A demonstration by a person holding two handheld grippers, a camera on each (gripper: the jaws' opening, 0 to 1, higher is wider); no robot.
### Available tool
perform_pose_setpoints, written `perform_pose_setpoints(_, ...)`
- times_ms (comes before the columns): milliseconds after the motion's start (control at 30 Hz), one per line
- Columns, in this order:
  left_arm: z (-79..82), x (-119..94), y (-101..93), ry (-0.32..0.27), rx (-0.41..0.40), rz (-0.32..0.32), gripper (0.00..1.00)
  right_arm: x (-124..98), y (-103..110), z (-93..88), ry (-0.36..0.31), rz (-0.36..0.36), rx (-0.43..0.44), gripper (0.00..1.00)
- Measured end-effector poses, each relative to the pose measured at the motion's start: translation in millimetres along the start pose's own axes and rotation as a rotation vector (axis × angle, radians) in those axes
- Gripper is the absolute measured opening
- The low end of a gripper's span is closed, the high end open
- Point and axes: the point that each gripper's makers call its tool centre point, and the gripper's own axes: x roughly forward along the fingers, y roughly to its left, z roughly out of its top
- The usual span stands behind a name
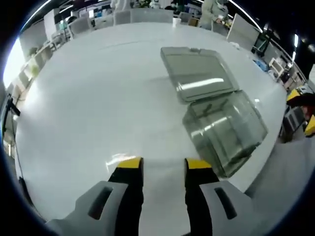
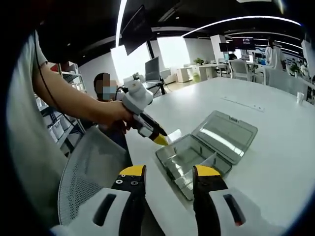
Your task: Insert the divider into the dual guide fixture by aligning both edges with the guide slots and pushing it downward to the bottom, including one-sided entry, uneven engagement, binding, and posture correction.
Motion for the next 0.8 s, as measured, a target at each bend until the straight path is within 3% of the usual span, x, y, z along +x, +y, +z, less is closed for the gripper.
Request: perform_pose_setpoints(800, 14.1, -23, -6.1, -0.093, -0.091, -0.098, 0.29, 12, -4, 26.2, -0.038, 0.057, 0.028, 0.34)
